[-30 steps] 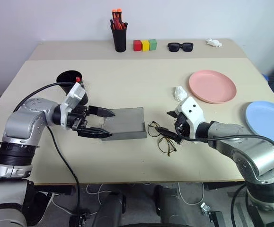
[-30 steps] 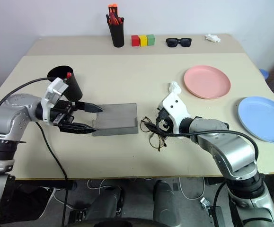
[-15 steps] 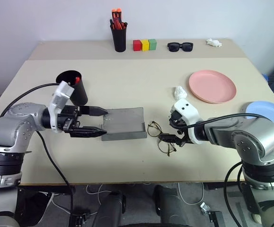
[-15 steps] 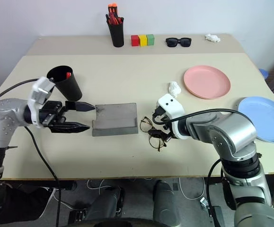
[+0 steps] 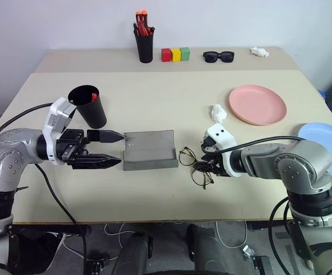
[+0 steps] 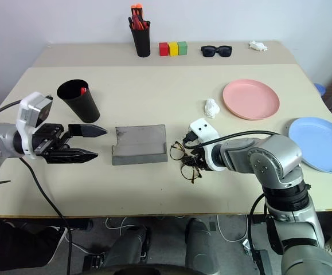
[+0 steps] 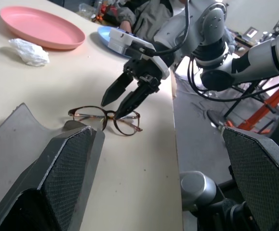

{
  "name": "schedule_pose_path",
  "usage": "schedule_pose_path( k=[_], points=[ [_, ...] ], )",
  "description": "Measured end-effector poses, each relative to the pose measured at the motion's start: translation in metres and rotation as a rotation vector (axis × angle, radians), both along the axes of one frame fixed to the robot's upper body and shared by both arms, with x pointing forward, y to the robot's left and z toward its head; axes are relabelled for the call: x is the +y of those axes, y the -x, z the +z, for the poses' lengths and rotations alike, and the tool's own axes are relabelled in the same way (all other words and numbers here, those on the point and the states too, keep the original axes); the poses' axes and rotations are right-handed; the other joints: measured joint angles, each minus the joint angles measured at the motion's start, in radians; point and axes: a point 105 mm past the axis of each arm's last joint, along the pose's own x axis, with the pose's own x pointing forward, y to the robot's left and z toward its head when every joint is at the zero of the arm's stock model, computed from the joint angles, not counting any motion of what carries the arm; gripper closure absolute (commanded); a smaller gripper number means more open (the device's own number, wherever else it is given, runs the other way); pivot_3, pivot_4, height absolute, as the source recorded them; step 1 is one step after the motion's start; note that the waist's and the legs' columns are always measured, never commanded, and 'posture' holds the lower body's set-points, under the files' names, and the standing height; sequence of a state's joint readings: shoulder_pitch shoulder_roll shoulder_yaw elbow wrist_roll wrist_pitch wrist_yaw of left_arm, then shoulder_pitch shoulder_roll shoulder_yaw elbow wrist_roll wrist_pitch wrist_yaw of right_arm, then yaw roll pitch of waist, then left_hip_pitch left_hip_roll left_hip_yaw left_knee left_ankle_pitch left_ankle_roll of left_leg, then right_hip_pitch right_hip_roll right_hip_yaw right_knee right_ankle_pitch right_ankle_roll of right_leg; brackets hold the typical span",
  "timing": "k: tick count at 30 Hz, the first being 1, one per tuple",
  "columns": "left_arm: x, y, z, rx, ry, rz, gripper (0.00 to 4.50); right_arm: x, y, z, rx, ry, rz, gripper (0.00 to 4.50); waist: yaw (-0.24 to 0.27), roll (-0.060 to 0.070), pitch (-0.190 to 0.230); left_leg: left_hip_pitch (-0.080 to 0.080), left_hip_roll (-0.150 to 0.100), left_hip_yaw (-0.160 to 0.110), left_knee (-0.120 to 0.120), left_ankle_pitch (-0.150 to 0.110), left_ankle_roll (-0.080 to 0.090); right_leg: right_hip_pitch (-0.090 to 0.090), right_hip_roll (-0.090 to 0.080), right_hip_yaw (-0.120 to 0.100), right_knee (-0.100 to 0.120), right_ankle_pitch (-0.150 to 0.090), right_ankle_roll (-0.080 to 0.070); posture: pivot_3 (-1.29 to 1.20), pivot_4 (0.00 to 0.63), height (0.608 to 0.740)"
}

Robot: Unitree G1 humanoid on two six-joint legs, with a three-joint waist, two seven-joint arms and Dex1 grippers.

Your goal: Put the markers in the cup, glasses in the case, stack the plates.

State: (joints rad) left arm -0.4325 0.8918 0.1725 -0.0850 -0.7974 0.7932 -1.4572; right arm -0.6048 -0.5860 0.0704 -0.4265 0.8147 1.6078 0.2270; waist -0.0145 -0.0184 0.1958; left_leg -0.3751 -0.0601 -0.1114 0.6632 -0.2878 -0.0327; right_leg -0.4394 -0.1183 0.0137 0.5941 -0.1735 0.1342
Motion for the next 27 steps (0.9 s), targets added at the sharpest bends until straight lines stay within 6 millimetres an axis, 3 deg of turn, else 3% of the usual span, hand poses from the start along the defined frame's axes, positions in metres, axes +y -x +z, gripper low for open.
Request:
schedule_pose_path(
  k=[1, 4, 7, 13, 18, 22, 27],
  points=[
    [0.000, 0.000, 0.000, 0.000, 0.000, 0.000, 0.00, 0.000, 0.000, 0.000, 0.002, -0.001, 0.000, 2.16, 0.000, 0.000, 0.000, 0.000, 0.000, 0.000, 0.000, 0.000, 0.000, 0.000, 0.000, 0.000, 0.000, 0.000, 0.000, 0.00, 0.150, 0.740],
    [0.000, 0.000, 0.000, -0.002, -0.001, 0.004, 0.00, 0.000, 0.000, -0.001, 0.011, -0.003, -0.002, 3.00, 0.000, 0.000, 0.000, 0.000, 0.000, 0.000, 0.000, 0.000, 0.000, 0.000, 0.000, 0.000, 0.000, 0.000, 0.000, 0.00, 0.150, 0.740],
    [-0.002, 0.000, 0.001, -0.010, -0.009, 0.005, 0.00, -0.001, 0.000, -0.003, 0.017, -0.001, -0.011, 4.36, 0.000, 0.000, 0.000, 0.000, 0.000, 0.000, 0.000, 0.000, 0.000, 0.000, 0.000, 0.000, 0.000, 0.000, 0.000, 0.00, 0.150, 0.740],
    [-0.011, 0.004, 0.005, -0.016, -0.015, -0.001, 0.00, -0.002, 0.000, -0.003, 0.016, 0.006, -0.015, 4.44, 0.000, 0.000, 0.000, 0.000, 0.000, 0.000, 0.000, 0.000, 0.000, 0.000, 0.000, 0.000, 0.000, 0.000, 0.000, 0.00, 0.150, 0.740],
    [-0.014, 0.002, 0.009, -0.011, -0.012, 0.013, 0.00, -0.014, -0.005, 0.002, 0.002, 0.048, -0.045, 4.44, 0.000, 0.000, 0.000, 0.000, 0.000, 0.000, 0.000, 0.000, 0.000, 0.000, 0.000, 0.000, 0.000, 0.000, 0.000, 0.00, 0.150, 0.740],
    [-0.014, -0.002, 0.016, -0.028, -0.001, 0.044, 0.00, -0.033, -0.025, 0.026, -0.107, 0.111, -0.129, 4.44, -0.001, 0.000, 0.000, 0.000, 0.000, 0.000, 0.000, 0.000, 0.000, 0.000, 0.000, 0.000, -0.001, 0.000, 0.000, 0.00, 0.150, 0.740],
    [0.004, -0.004, 0.021, -0.018, 0.018, 0.141, 0.00, -0.019, -0.042, 0.052, -0.275, 0.036, -0.099, 4.44, -0.010, 0.000, 0.000, 0.000, 0.001, 0.001, -0.002, 0.000, 0.000, -0.002, 0.001, 0.000, 0.000, 0.000, 0.000, 0.00, 0.150, 0.740]
  ],
)
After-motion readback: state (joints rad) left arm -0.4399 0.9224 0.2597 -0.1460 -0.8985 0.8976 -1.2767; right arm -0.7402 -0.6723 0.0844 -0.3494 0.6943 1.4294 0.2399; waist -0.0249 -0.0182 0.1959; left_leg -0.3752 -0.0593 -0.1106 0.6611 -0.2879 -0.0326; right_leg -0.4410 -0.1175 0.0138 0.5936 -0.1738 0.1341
